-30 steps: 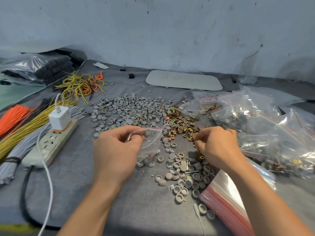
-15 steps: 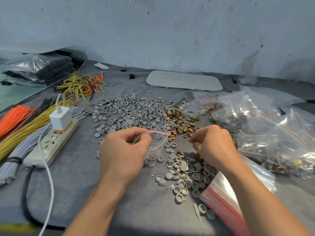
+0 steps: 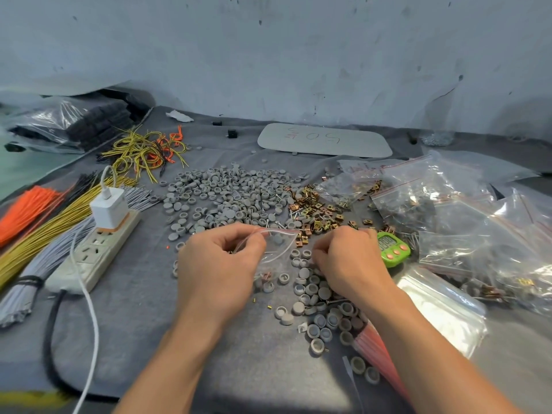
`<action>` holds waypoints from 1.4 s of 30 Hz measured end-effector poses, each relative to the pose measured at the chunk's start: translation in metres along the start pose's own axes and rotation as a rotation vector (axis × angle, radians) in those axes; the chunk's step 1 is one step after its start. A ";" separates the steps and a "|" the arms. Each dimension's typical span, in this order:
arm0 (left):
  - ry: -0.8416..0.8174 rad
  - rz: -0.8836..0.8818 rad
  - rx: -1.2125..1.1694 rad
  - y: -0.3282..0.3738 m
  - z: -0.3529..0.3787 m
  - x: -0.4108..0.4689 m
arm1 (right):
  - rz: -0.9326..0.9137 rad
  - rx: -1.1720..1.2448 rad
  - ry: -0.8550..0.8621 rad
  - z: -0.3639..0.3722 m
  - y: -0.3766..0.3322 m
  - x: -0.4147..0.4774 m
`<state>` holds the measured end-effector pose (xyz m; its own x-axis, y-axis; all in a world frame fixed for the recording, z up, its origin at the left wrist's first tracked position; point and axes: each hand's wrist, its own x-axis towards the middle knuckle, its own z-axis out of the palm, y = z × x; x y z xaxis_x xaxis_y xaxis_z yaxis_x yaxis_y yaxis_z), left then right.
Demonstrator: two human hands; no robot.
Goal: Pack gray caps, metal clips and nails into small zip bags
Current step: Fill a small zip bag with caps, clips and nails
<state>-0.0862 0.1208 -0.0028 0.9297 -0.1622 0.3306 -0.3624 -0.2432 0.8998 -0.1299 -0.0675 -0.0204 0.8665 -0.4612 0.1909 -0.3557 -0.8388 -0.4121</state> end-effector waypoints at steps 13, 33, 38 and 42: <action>-0.018 0.001 0.055 0.008 0.003 -0.005 | -0.380 0.362 0.340 -0.029 -0.053 -0.032; -0.113 0.032 -0.337 -0.006 -0.013 0.007 | -0.040 0.959 0.080 -0.027 -0.033 -0.025; -0.076 -0.078 -0.412 -0.008 -0.015 0.010 | -0.052 1.044 0.002 -0.035 -0.031 -0.025; -0.067 -0.121 -0.428 -0.010 -0.019 0.013 | 0.023 1.012 -0.030 -0.033 -0.029 -0.024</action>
<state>-0.0694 0.1393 -0.0017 0.9524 -0.2217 0.2093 -0.1785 0.1509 0.9723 -0.1519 -0.0421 0.0164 0.8768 -0.4547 0.1566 0.0795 -0.1841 -0.9797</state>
